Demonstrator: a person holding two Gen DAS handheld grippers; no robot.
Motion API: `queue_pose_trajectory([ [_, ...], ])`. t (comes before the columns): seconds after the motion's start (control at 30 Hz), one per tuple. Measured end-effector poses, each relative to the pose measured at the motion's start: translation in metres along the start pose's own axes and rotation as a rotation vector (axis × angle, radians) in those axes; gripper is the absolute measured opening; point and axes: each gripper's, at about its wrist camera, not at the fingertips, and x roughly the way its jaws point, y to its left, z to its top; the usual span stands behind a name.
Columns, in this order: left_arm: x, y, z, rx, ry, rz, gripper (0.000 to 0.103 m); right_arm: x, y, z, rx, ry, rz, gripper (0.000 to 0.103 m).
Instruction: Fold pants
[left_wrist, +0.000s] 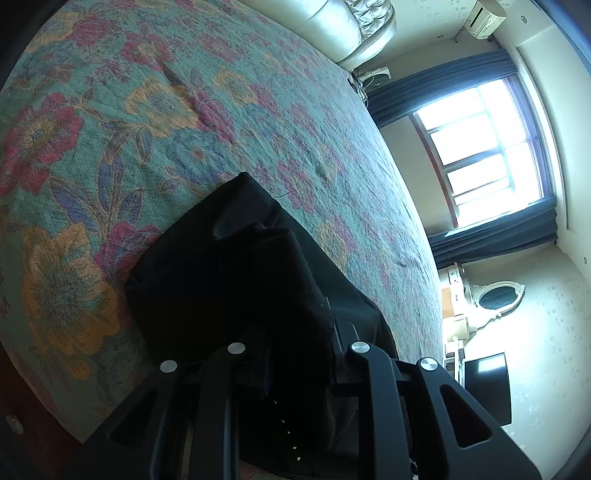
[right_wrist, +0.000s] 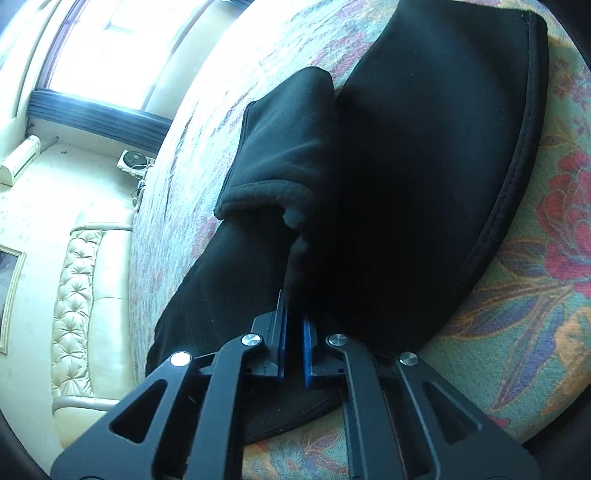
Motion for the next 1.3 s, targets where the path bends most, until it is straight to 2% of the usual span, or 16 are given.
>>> queue_pose_trajectory([
  [0.1,0.000,-0.005,0.005,0.022,-0.004,0.000,0.021,-0.004,0.001,0.004,-0.012,-0.002,0.059,0.006],
  [0.17,-0.007,-0.009,0.007,0.039,-0.025,-0.013,0.021,-0.019,0.009,0.006,-0.038,-0.037,0.099,0.006],
  [0.2,-0.010,-0.010,0.010,0.052,-0.039,-0.018,0.017,-0.028,0.012,0.006,-0.050,-0.052,0.113,0.006],
  [0.27,-0.016,-0.009,0.011,0.071,-0.043,-0.028,0.016,-0.042,0.013,0.006,-0.065,-0.065,0.127,0.006],
  [0.4,-0.017,0.018,0.006,0.058,-0.008,0.025,0.016,-0.046,-0.009,-0.002,-0.035,-0.034,0.105,0.006],
  [0.53,-0.018,0.047,0.003,0.014,-0.021,0.056,0.016,-0.042,-0.030,-0.013,-0.013,-0.012,0.065,0.006],
  [0.67,-0.017,0.052,0.004,0.062,-0.033,0.074,0.016,-0.038,-0.036,-0.016,-0.004,-0.011,0.041,0.005],
  [0.83,-0.023,0.065,0.011,0.033,-0.045,0.071,0.011,-0.040,-0.037,-0.018,0.000,-0.022,0.038,0.005],
  [1.0,-0.033,0.066,0.011,0.105,-0.061,0.149,0.010,-0.044,-0.036,-0.020,-0.005,-0.027,0.011,0.007],
  [1.03,-0.037,0.067,0.011,0.112,-0.066,0.161,0.010,-0.051,-0.033,-0.020,-0.024,-0.039,-0.011,0.014],
  [1.07,-0.041,0.067,0.012,0.124,-0.072,0.173,0.010,-0.058,-0.029,-0.021,-0.049,-0.061,-0.056,0.026],
  [1.13,-0.050,0.062,0.012,0.168,-0.090,0.204,0.010,-0.078,-0.015,-0.021,-0.130,-0.115,-0.137,0.040],
  [1.2,-0.061,0.048,0.011,0.235,-0.113,0.235,0.011,-0.092,0.008,-0.023,-0.267,-0.169,-0.228,0.046],
  [1.23,-0.065,0.038,0.010,0.269,-0.121,0.241,0.013,-0.097,0.024,-0.025,-0.353,-0.210,-0.270,0.054],
  [1.27,-0.068,0.027,0.008,0.307,-0.127,0.239,0.021,-0.100,0.042,-0.027,-0.443,-0.258,-0.311,0.067],
  [1.3,-0.069,0.013,0.005,0.347,-0.136,0.235,0.041,-0.100,0.063,-0.031,-0.548,-0.315,-0.365,0.073],
])
